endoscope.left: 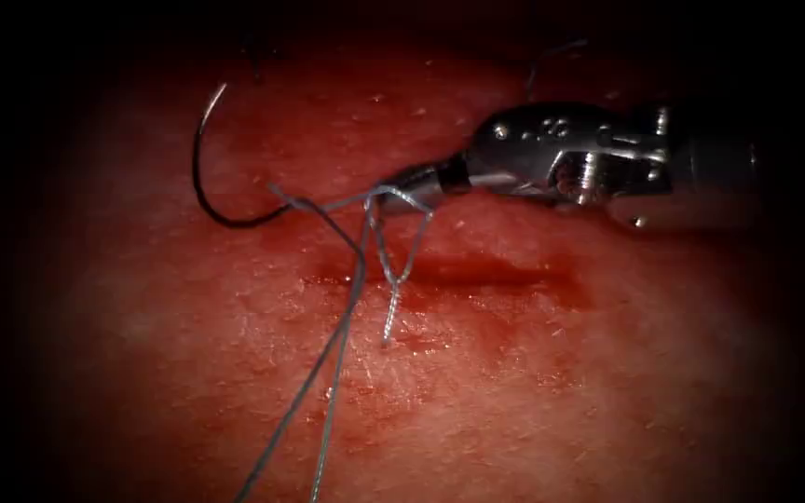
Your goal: Wound Closure
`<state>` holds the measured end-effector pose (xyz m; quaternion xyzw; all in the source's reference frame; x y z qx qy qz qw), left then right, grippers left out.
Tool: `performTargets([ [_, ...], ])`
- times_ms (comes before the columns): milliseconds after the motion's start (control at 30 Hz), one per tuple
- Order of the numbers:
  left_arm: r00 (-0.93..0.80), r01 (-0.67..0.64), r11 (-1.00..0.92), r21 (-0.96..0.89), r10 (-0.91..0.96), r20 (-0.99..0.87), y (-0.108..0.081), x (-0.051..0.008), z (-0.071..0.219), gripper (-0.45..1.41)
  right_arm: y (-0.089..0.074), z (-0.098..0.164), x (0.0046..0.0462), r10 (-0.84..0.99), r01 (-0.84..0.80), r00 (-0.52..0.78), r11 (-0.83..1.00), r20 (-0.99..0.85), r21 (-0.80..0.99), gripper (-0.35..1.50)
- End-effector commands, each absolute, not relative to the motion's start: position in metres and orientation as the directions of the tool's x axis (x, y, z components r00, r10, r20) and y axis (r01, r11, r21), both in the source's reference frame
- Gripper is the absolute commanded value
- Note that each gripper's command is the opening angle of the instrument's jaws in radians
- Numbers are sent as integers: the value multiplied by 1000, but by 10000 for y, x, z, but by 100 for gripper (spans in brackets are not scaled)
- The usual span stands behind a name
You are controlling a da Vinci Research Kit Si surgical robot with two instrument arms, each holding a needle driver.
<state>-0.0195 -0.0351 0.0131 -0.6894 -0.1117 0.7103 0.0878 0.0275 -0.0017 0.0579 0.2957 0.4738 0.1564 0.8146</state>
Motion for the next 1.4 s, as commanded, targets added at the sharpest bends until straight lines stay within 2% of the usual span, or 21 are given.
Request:
performTargets([
  [33,-34,30,-960,-278,277,-960,-354,-199,136,-45,-16,586,280,538,26,499,774,-679,633,-35],
  [467,-29,61,-940,-335,334,-942,-387,-163,111,-45,-7,591,273,753,-127,418,602,-507,789,-35],
  [633,8,236,-880,-412,426,-905,-415,-152,98,-45,-17,586,274,839,-220,363,499,-405,838,-35],
  [867,9,331,-847,-417,445,-896,-419,-147,93,-45,-21,585,276,874,-249,307,456,-377,854,-35],
  [1067,-6,525,-725,-446,521,-854,-428,-115,83,-45,-12,589,273,916,-331,207,397,-344,856,-35],
  [1167,-29,572,-684,-453,536,-844,-431,-105,81,-45,-9,590,272,936,-364,163,350,-311,863,-35],
  [1200,-53,614,-633,-472,563,-825,-432,-96,83,-45,-11,590,271,969,-405,110,249,-224,880,-35],
  [1400,-154,699,-516,-496,568,-809,-448,-78,100,-45,-13,587,264,994,-441,17,103,-106,892,-35],
])
